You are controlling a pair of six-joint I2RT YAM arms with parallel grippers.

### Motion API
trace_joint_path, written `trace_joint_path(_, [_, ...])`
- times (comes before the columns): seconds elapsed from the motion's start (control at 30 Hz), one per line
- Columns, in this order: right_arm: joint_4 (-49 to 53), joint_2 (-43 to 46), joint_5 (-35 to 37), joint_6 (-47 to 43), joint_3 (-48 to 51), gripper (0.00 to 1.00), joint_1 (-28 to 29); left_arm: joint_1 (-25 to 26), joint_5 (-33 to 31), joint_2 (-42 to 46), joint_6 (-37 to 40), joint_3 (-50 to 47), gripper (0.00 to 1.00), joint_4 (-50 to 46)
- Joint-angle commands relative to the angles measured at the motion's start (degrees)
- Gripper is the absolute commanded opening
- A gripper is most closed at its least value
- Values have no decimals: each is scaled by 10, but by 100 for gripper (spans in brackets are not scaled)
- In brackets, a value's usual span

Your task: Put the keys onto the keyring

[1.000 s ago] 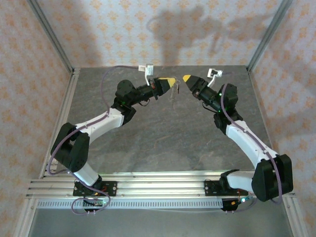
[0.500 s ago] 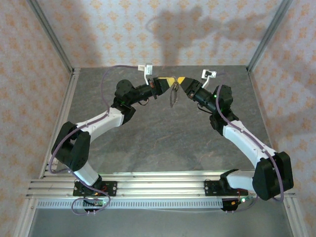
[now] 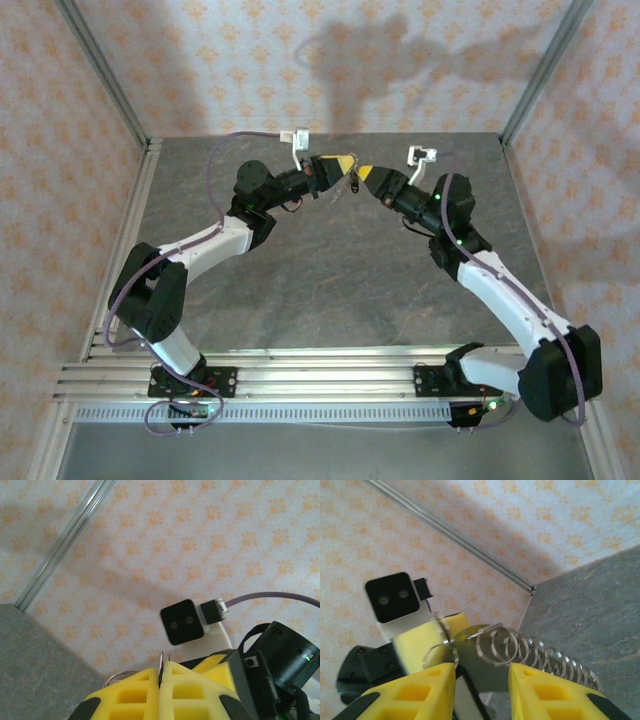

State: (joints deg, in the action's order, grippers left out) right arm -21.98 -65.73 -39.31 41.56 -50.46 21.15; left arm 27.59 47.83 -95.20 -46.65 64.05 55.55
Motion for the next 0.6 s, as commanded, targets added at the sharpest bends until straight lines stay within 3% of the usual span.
trace_joint_path(0.0, [3,27,13,-14,8,33,-23,-3,9,1,-1,19,0,28])
trace_joint_path(0.57, [-181,-77,-14,99,-42,34,-14,-3,16,4,-8,17,0,27])
